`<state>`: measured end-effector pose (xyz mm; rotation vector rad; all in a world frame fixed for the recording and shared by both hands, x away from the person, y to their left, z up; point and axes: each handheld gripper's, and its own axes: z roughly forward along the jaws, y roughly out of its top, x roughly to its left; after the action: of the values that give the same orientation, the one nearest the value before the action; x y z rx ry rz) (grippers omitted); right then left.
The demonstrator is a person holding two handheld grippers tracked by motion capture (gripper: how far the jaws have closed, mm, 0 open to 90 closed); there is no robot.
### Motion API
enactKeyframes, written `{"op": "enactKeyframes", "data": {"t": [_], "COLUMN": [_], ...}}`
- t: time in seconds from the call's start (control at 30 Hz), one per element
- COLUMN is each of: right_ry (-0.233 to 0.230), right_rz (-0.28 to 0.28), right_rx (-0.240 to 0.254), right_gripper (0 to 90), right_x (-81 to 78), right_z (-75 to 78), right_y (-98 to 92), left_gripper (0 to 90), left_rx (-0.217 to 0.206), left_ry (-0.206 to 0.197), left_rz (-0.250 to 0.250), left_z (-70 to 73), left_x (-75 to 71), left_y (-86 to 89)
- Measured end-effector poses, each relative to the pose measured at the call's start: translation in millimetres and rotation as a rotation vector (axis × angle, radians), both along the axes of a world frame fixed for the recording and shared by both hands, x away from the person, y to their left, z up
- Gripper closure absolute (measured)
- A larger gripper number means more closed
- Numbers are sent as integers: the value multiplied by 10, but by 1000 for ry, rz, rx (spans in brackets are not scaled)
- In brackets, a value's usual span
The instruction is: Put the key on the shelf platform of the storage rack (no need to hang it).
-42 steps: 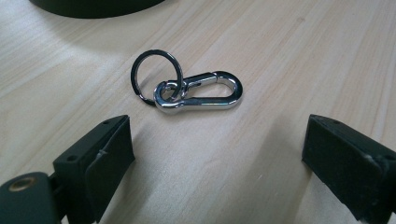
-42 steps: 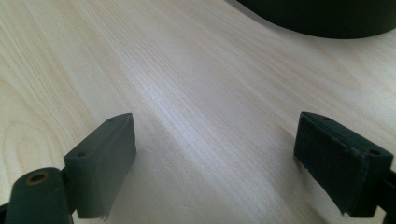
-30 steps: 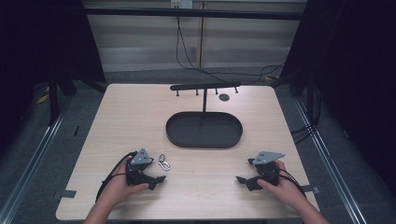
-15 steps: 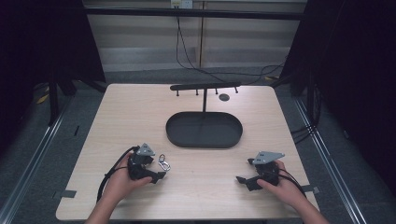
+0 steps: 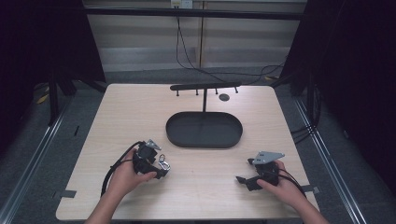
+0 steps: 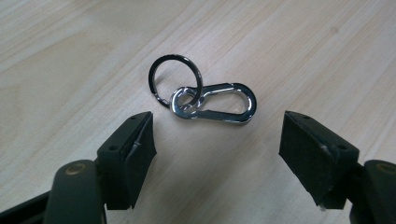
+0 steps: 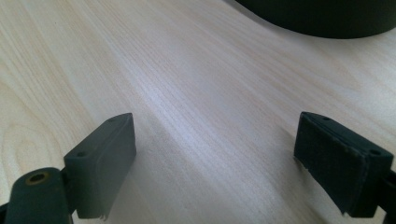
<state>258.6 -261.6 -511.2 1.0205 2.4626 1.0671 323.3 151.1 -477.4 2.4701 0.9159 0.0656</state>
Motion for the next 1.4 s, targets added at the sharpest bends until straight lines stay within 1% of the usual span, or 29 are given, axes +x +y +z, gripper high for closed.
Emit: {"op": "enactKeyframes", "data": {"t": [0.03,0.07,0.1,0.17,0.2,0.27,0.3,0.37,0.5,0.6,0.63,0.67,0.73,0.77,0.83,1.07,1.1,1.13,1.17,1.23,1.27,1.33,1.37,1.4], "right_ry": [-1,-1,-2,0,-2,-1,-2,-2,-2,-2,-2,-1,-2,-2,-2,0,-1,-1,-1,-2,-2,-2,-2,-2], "right_rz": [0,0,0,-1,0,-1,0,-1,-1,-1,-1,-1,-1,-1,-1,-1,-1,-1,-1,-1,-1,-1,-1,-1], "right_rx": [0,0,0,0,0,0,0,0,0,0,0,0,0,0,0,0,0,0,0,0,0,0,0,0], "right_gripper": [123,123,123,123,123,123,123,123,123,123,123,123,123,123,123,123,123,123,123,123,123,123,123,123], "right_x": [1,1,1,0,1,0,1,0,0,0,0,0,0,0,0,-1,0,0,0,0,0,0,0,0], "right_z": [0,0,-1,0,-1,0,-1,0,0,0,-1,-1,0,0,-1,0,0,0,0,-1,-1,-1,-1,-1], "right_y": [0,0,0,0,0,0,0,0,0,0,0,0,0,0,0,1,0,0,0,0,0,0,0,0], "left_gripper": [265,265,268,280,280,280,281,285,302,324,326,329,344,348,354,363,366,367,367,367,367,372,381,398], "left_rx": [10,12,14,10,32,36,45,47,76,85,104,113,117,130,142,168,181,184,201,220,237,248,241,245], "left_ry": [6,12,13,20,33,38,45,57,73,83,86,87,96,97,99,106,102,96,93,84,83,86,87,91], "left_rz": [-4,0,-6,-8,-12,-16,-13,-2,-1,3,-2,-7,-5,-12,-14,-7,-12,-6,-17,-24,-37,-30,-19,-19], "left_z": [4,6,11,9,15,16,22,29,55,54,60,61,59,58,55,60,63,57,61,58,62,66,63,71], "left_x": [10,18,28,39,55,63,76,97,144,158,169,176,188,194,200,233,236,231,231,225,229,232,232,239], "left_y": [-6,-17,-22,-47,-94,-106,-126,-148,-212,-253,-262,-271,-292,-297,-310,-349,-359,-376,-391,-427,-439,-464,-475,-481]}}
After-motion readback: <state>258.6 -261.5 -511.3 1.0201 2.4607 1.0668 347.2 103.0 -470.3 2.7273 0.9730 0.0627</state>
